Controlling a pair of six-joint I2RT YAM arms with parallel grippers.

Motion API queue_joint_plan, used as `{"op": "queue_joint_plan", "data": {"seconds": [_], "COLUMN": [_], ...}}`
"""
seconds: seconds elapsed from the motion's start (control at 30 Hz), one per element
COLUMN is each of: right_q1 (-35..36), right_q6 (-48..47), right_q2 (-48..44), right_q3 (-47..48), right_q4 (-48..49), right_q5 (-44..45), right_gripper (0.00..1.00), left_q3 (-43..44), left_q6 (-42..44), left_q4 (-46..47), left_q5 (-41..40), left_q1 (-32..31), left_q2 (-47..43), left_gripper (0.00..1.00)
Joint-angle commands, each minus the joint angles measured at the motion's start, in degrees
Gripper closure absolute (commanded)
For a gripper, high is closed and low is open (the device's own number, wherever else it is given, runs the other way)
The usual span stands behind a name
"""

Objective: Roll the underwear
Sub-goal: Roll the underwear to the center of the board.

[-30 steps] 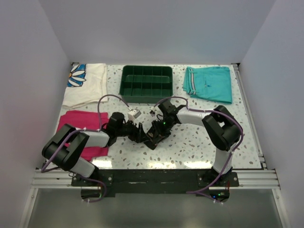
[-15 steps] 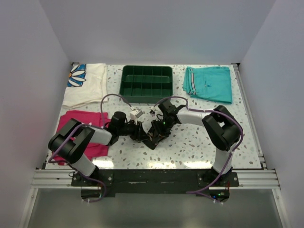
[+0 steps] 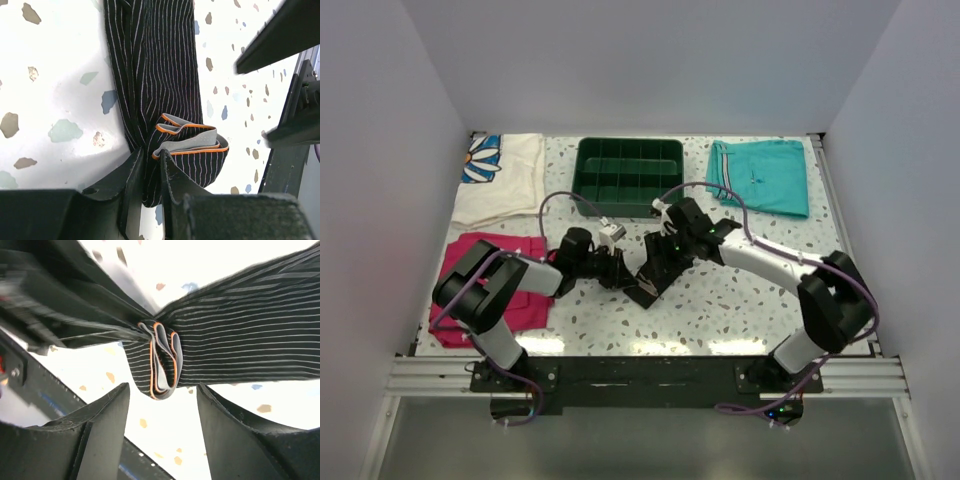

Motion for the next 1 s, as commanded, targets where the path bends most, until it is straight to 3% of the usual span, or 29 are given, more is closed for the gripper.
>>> {"op": "queue_joint_plan", "data": {"seconds": [0.0,0.17,0.37,0.97], "right_q1": [3.35,11.43,15.75,20.33], "right_q6": [-5.04,-9.1,-12.26,-20.88], "right_q2": [-5.13,-4.78,-4.34,4.62], "right_q3": [-1.39,-0.86,-1.04,2.56], "right_q4": [0.43,0.17,3.15,1.93], "right_q5": [9.65,16.06,22.31,26.18], "right_gripper": [0.4,0.42,0.44,0.45], "left_q3": [2.67,5.65,6.71,9.35], "left_q6": [0.55,0.03,-1.91,-3.32], "left_q4": [-7.12,-12.4,-14.86,-19.44], "left_q5": [-3.03,-3.64,-3.29,-2.06], "left_q1": [-0.06,-0.06,-0.14,-0.06], "left_q2": [2.28,3.68,5.36,7.2], "left_gripper": [0.89,0.92,0.92,0.91]}}
